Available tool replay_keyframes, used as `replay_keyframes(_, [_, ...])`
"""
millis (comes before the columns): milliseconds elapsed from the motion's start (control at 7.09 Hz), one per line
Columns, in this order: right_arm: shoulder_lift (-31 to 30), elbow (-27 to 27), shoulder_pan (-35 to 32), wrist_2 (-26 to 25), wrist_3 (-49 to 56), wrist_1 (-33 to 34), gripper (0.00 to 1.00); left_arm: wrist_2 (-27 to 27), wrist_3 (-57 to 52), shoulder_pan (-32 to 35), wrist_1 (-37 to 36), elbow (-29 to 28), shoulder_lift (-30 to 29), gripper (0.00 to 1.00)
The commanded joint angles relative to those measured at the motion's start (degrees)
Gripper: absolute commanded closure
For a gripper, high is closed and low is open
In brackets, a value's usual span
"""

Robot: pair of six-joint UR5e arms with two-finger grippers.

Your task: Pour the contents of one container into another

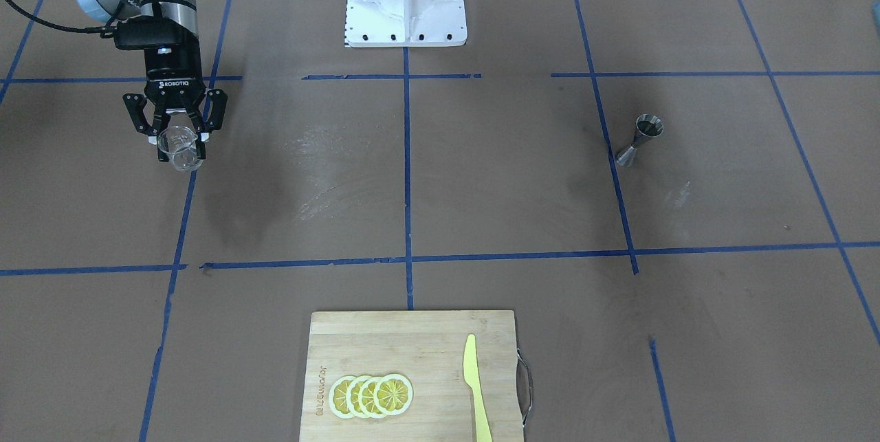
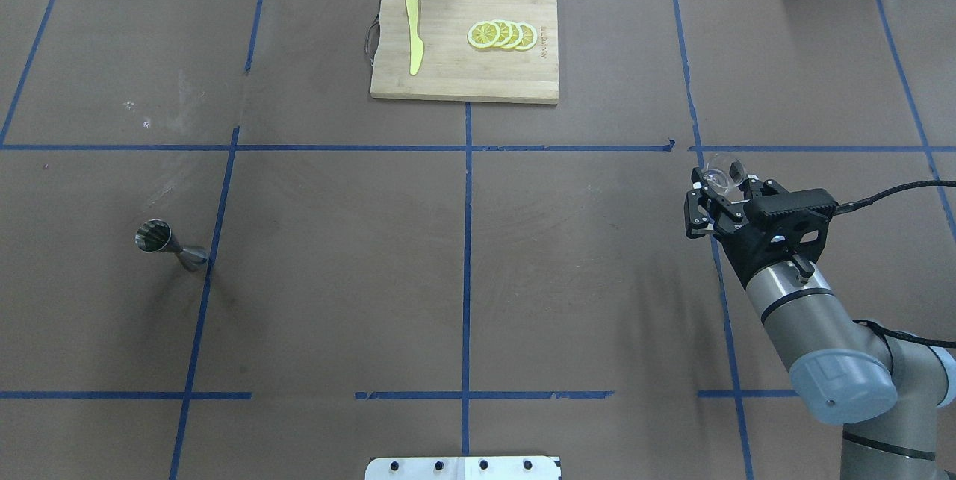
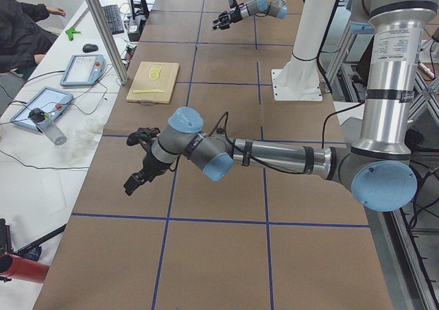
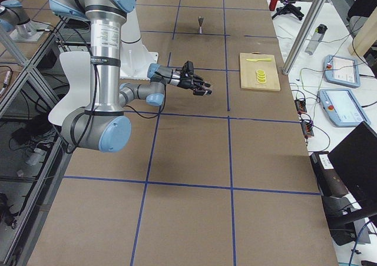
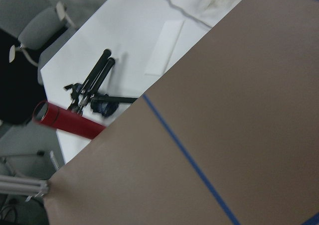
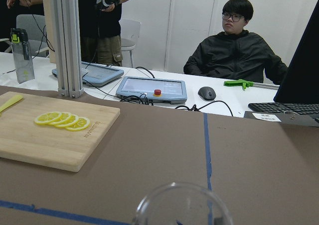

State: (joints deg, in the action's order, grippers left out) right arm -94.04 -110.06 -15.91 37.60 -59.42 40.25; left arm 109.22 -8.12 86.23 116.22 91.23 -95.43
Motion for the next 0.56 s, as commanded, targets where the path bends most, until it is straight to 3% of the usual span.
replay_keyframes(0, [0.0,0.0,0.0,0.0,0.0,0.0,1.0,-1.5,-0.8,5.0,-15.9,-6.0,-4.9,0.0])
replay_keyframes(282, [0.0,-0.2,0.0,0.0,0.0,0.0,1.0,16.8,-0.6,5.3,-15.8,-8.7,1.9,0.0])
replay_keyframes(423, [0.0,-0.2,0.0,0.1,0.0,0.0,1.0,18.7,-0.8,5.4,-15.9,-8.1,3.7,0.0])
